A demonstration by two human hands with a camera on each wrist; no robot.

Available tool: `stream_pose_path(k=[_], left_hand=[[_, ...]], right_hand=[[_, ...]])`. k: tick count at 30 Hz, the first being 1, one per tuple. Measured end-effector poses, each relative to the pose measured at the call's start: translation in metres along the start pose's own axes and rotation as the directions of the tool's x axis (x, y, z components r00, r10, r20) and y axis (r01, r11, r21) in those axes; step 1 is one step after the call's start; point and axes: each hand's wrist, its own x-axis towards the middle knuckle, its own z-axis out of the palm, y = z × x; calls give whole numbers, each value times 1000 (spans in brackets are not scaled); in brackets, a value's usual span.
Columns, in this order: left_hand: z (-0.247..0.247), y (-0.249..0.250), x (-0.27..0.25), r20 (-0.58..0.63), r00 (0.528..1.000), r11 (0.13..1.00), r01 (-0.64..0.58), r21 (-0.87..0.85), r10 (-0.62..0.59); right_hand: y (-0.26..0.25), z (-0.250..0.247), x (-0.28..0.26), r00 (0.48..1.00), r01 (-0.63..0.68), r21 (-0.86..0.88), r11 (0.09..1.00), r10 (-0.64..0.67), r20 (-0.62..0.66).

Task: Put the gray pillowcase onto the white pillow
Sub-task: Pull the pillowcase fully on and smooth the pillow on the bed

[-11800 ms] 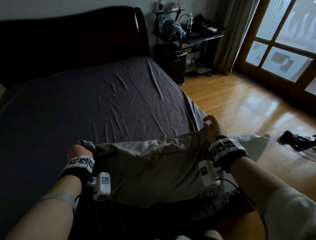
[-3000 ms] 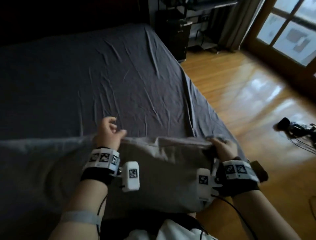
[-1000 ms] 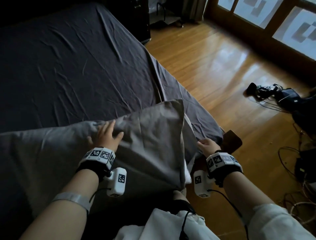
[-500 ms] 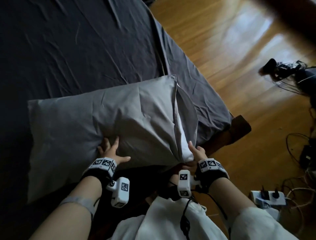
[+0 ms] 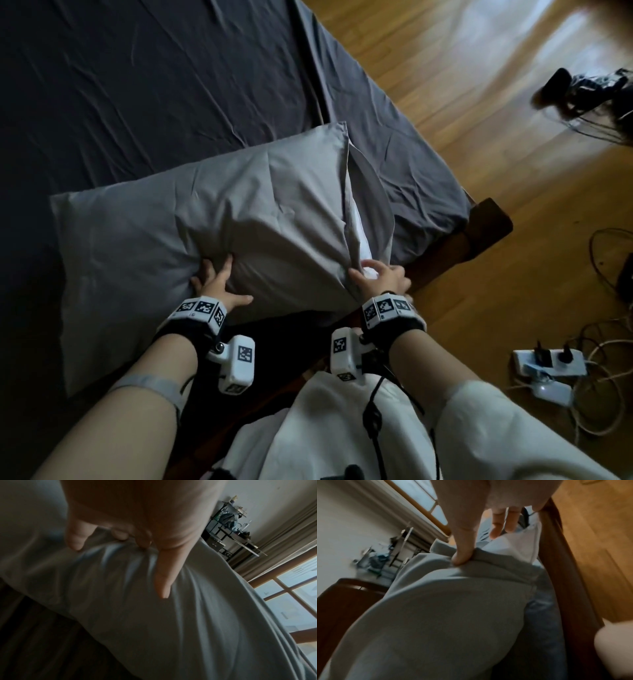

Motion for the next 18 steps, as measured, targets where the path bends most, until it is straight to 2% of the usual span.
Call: stream_pose_path(k=[2, 4, 7, 10, 12, 13, 15, 16, 18], left_hand=[[-2, 0, -1, -2, 1000, 1000, 2, 0, -2], [-2, 1, 0, -10, 1000, 1000, -17, -4, 17], [2, 1, 1, 8, 999, 998, -53, -14, 53], [4, 4, 1, 9, 1000, 1000, -22, 17, 22], [4, 4, 3, 6, 1000, 1000, 0, 18, 0], [3, 4, 4, 8, 1000, 1000, 4, 21, -5], [1, 3, 7, 19, 1000, 999, 7, 35, -8], [0, 4, 7, 24, 1000, 999, 8, 42, -9], [-1, 4, 8, 28, 1000, 999, 7, 53, -8]], right_hand=[[-1, -12, 5, 992, 107, -106, 989, -114, -61], [6, -29, 15, 977, 179, -115, 977, -190, -100], [18, -52, 31, 983, 94, 11, 996, -91, -161], [13, -42, 34, 994, 94, 227, 969, -77, -84], [11, -31, 34, 998, 67, 269, 961, -64, -18], [12, -28, 34, 996, 64, 211, 975, -74, 41], [17, -31, 33, 990, 37, -35, 999, -32, 141], [17, -36, 29, 992, 17, -139, 990, 0, 126], [22, -48, 29, 1000, -25, -220, 975, 25, -4]])
